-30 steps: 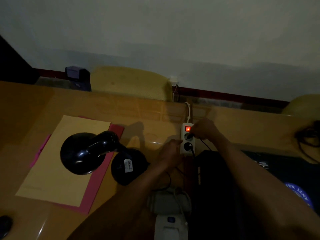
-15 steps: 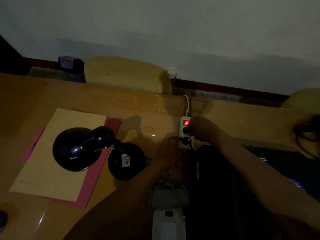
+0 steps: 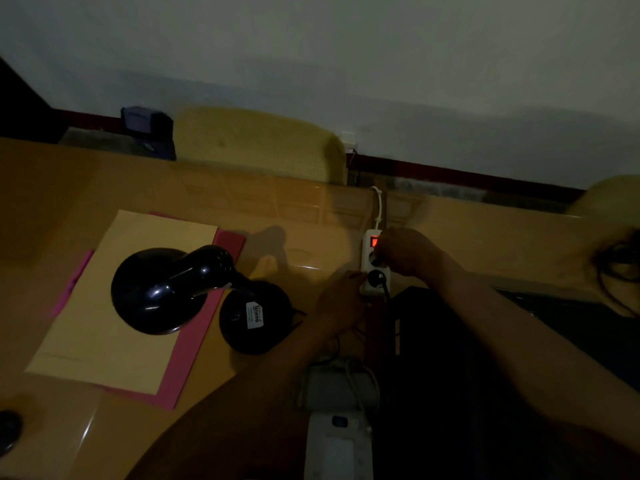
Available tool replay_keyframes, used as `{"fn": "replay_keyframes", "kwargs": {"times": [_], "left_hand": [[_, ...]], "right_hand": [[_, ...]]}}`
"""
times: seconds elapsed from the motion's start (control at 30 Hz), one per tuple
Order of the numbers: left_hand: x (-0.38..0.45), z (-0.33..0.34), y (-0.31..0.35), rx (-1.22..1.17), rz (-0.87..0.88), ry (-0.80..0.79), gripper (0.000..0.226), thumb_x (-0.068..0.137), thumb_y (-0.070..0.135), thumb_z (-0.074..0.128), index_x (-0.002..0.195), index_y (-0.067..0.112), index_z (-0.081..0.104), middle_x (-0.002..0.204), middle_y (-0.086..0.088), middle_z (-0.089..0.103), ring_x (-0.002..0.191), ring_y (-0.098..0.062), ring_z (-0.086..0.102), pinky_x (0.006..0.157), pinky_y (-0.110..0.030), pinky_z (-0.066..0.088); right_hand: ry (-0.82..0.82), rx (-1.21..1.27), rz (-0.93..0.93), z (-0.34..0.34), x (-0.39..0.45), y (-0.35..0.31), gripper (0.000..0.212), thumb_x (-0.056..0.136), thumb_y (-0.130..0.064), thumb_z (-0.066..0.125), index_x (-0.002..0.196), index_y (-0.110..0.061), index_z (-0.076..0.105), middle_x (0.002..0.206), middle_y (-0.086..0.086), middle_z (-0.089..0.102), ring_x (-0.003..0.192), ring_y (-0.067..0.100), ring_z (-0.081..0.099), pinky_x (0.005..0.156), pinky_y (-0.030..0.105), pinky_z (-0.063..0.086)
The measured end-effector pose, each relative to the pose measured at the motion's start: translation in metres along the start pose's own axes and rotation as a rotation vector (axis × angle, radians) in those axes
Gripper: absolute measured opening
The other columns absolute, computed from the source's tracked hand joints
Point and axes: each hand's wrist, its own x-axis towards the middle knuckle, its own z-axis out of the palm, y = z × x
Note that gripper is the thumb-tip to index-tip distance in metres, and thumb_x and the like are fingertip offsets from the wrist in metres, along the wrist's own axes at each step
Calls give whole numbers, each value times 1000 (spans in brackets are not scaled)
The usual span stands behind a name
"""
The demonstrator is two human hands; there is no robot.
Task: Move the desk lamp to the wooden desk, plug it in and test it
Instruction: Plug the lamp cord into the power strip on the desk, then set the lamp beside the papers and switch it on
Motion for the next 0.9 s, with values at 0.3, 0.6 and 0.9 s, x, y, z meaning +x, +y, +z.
{"fn": "replay_keyframes", "kwargs": {"times": [0.3,0.6,0.9], "left_hand": [[0,2,-11,66,-6,-91,65,93,26,61,150,10,34,158,-12,33,147,-27,27,119,-34,23],[-94,-9,-29,-435,-52,400,23,95,11,52,111,12,69,110,-12,69,100,0,60,88,-25,51],[-176,-27,-105,-204,-463,574,102,71,34,85,151,6,28,156,-19,29,142,-35,33,110,-46,41]], "right_hand": [[77,71,59,3,3,-6,21,91,-19,65,108,-20,78,113,5,75,99,24,71,75,34,54],[564,609,24,12,-10,-73,38,89,-22,66,127,-23,64,124,6,67,112,24,64,93,40,54],[4,902,-72,48,18,-196,47,86,-13,65,133,-16,59,131,8,63,122,26,60,96,30,48]]}}
